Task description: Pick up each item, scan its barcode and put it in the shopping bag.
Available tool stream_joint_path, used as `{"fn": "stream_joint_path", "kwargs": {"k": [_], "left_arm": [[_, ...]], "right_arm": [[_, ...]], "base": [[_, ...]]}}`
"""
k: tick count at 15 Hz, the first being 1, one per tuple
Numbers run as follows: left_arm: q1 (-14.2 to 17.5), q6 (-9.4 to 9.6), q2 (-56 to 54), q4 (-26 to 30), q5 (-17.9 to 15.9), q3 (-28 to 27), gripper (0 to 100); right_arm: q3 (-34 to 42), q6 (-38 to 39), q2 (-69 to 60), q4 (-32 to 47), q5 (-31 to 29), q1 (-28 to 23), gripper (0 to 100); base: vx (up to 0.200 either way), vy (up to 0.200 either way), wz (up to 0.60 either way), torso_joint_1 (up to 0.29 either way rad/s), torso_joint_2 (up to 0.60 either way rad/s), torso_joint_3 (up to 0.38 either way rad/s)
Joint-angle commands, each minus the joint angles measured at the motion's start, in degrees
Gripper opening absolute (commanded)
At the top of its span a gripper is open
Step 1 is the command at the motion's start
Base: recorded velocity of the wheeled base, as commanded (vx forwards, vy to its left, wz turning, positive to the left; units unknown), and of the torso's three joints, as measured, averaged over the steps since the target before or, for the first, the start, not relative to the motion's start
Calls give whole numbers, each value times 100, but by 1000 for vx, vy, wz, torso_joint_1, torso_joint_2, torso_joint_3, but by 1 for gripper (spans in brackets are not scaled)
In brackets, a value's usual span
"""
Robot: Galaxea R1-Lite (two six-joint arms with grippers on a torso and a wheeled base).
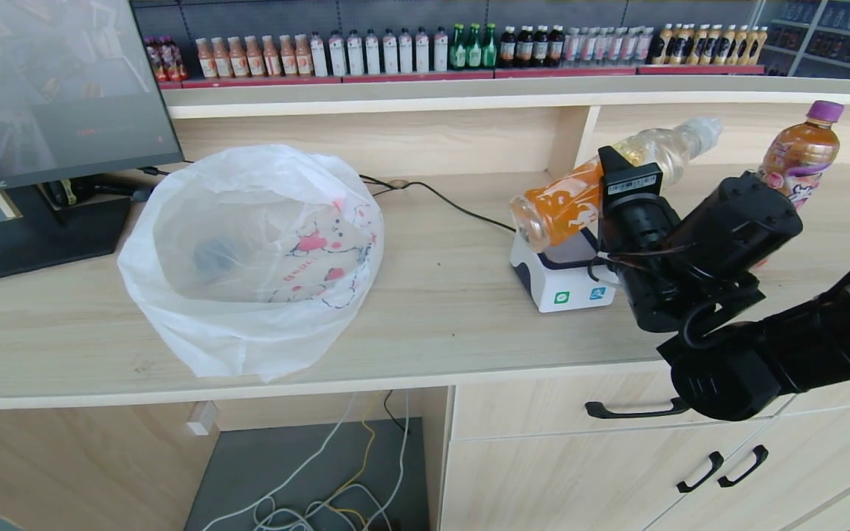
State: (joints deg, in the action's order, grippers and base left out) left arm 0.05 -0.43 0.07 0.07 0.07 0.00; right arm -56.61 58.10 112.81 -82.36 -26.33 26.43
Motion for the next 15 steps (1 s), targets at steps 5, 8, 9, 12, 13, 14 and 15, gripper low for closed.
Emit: {"fn": "stream_joint_path", "kwargs": {"k": [5, 8, 9, 12, 13, 14, 15], "left_arm": [[4, -1, 1, 1, 1, 0, 100], [4, -1, 1, 1, 1, 0, 100], [4, -1, 1, 1, 1, 0, 100], [4, -1, 1, 1, 1, 0, 100], [4, -1, 1, 1, 1, 0, 100], [4, -1, 1, 1, 1, 0, 100], [4, -1, 1, 1, -7, 0, 100]], "right_arm": [[10, 96, 83, -35, -4, -120, 0], [10, 96, 127, -35, -12, -120, 0], [19, 96, 127, -43, -12, -129, 0], [19, 96, 127, -87, -12, -138, 0], [19, 96, 153, -87, -12, -164, 0], [19, 96, 180, -87, -12, -182, 0], [19, 96, 180, -87, -12, -191, 0]], "base": [[0, 0, 0, 0, 0, 0], [0, 0, 0, 0, 0, 0], [0, 0, 0, 0, 0, 0], [0, 0, 0, 0, 0, 0], [0, 0, 0, 0, 0, 0], [0, 0, 0, 0, 0, 0], [0, 0, 0, 0, 0, 0]]}}
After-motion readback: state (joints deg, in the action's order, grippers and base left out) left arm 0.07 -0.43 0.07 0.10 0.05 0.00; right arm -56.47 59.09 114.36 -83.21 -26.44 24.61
